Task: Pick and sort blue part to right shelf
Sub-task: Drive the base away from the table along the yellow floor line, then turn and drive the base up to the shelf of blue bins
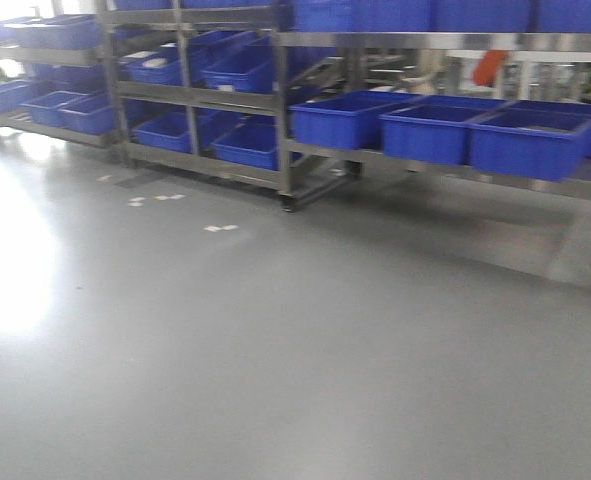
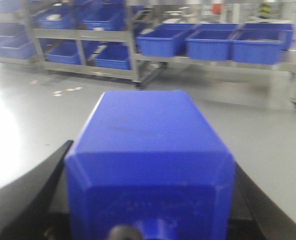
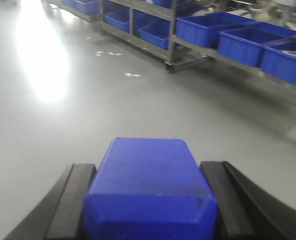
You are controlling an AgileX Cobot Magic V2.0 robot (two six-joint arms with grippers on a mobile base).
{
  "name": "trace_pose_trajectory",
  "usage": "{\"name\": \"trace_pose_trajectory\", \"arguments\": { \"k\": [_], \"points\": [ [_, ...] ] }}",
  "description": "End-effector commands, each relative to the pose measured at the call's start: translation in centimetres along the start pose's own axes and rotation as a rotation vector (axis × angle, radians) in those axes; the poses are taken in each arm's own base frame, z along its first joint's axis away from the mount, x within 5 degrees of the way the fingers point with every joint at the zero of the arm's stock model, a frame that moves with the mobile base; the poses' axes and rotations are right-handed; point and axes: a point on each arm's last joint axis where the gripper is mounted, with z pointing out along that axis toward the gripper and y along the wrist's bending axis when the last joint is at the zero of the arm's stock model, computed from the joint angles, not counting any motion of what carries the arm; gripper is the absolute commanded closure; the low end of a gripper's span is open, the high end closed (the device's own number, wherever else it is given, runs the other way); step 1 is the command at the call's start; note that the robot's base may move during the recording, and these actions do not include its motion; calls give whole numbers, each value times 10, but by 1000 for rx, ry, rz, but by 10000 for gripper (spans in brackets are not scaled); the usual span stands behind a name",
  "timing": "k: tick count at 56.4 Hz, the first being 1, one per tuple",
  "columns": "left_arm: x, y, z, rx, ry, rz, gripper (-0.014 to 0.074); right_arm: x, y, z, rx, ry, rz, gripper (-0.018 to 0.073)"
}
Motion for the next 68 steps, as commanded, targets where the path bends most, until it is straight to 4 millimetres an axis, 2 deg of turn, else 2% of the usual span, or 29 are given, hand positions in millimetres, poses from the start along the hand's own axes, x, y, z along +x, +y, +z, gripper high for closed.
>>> {"name": "trace_pose_trajectory", "arguments": {
  "k": [1, 68],
  "points": [
    [-16, 0, -2, 2, -99, -3, 336, -15, -1, -8, 5, -136, -13, 350],
    [-16, 0, -2, 4, -99, -5, 336, -15, -1, -8, 5, -136, -13, 350]
  ]
}}
